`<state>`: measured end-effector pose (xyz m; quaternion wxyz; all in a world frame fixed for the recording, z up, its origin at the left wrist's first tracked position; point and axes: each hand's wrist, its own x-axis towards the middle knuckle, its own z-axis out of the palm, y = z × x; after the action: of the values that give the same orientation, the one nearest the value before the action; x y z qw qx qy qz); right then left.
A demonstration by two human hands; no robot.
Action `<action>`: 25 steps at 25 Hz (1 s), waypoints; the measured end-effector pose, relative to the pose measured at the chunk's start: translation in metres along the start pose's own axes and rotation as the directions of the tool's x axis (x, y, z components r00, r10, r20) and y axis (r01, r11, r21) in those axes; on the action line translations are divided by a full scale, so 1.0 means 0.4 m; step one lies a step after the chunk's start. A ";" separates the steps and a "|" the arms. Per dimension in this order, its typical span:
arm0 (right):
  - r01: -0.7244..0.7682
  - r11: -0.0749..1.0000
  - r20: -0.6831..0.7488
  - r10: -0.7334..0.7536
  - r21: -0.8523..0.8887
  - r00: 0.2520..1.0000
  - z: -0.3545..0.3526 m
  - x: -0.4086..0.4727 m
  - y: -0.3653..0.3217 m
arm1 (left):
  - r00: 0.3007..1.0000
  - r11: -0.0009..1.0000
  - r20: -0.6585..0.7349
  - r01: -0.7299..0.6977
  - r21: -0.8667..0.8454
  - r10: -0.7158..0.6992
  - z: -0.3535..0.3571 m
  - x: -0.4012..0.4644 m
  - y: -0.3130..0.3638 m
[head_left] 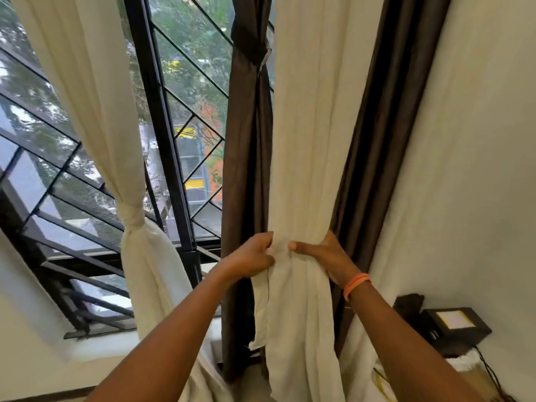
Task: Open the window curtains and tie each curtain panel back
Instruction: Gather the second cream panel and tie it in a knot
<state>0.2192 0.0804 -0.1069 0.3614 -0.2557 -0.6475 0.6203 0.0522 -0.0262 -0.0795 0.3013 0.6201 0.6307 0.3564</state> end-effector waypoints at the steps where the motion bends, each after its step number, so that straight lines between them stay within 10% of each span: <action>1: -0.012 1.000 0.015 0.012 0.014 1.000 0.007 0.005 -0.002 | 1.000 1.000 -0.009 0.000 -0.019 0.000 0.009 0.009 -0.009; 8: -0.089 0.972 -0.119 0.117 0.217 0.986 0.039 0.034 0.015 | 0.934 0.988 -0.345 0.038 -0.147 -0.087 0.036 0.021 -0.059; 16: 0.006 0.995 -0.194 0.014 0.100 0.981 0.130 0.017 0.014 | 0.994 0.949 -0.096 -0.075 -0.307 0.048 0.027 0.006 -0.105; 25: -0.010 0.994 -0.310 0.044 0.110 0.950 0.215 -0.006 0.022 | 0.992 0.990 -0.004 -0.123 -0.073 0.123 -0.022 -0.003 -0.145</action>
<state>0.1521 0.0264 -0.1133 0.4636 -0.3397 -0.5447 0.6108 0.0121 -0.0267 -0.1223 0.3014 0.6465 0.5778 0.3967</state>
